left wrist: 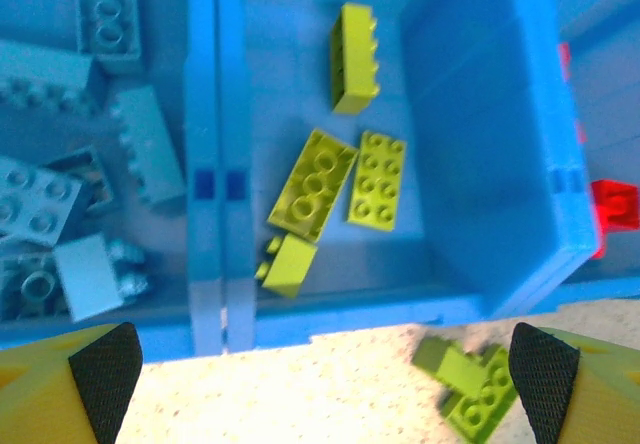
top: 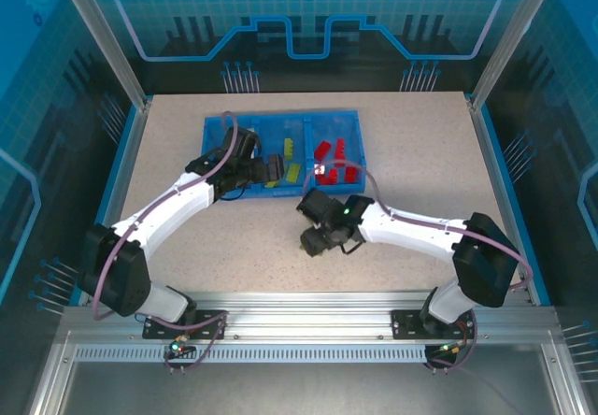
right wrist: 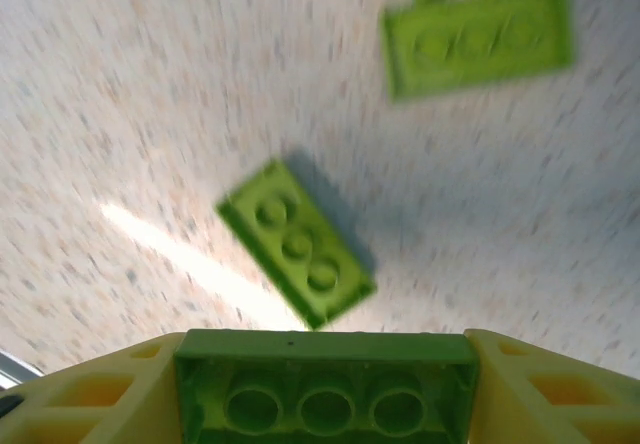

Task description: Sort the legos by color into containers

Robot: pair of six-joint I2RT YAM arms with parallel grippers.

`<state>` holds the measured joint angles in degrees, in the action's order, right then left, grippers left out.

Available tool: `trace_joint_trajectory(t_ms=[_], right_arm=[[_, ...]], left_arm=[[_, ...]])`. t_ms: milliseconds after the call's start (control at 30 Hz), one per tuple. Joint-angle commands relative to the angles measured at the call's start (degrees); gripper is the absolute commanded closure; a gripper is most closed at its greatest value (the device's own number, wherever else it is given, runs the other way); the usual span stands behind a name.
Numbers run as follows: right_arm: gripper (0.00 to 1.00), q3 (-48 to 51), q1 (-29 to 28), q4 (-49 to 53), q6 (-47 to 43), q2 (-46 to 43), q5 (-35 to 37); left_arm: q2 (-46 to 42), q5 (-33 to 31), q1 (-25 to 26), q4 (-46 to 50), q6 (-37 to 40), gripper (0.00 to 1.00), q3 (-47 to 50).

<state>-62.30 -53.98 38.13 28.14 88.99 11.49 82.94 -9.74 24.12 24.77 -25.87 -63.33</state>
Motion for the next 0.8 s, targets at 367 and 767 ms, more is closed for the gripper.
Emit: trace_joint_trajectory(t_ms=[367,767], right_arm=[[0.40,-30.78,15.34,1.01,-4.60,17.13,-12.56],[0.37,-52.91,16.31,10.45,-1.61,34.34,-10.39]], left_arm=[[-13.00,-1.17,-0.39,1.97,-5.30,0.01,16.74],[-18.32,-1.73,6.03,2.92,-10.77,0.01,25.10]])
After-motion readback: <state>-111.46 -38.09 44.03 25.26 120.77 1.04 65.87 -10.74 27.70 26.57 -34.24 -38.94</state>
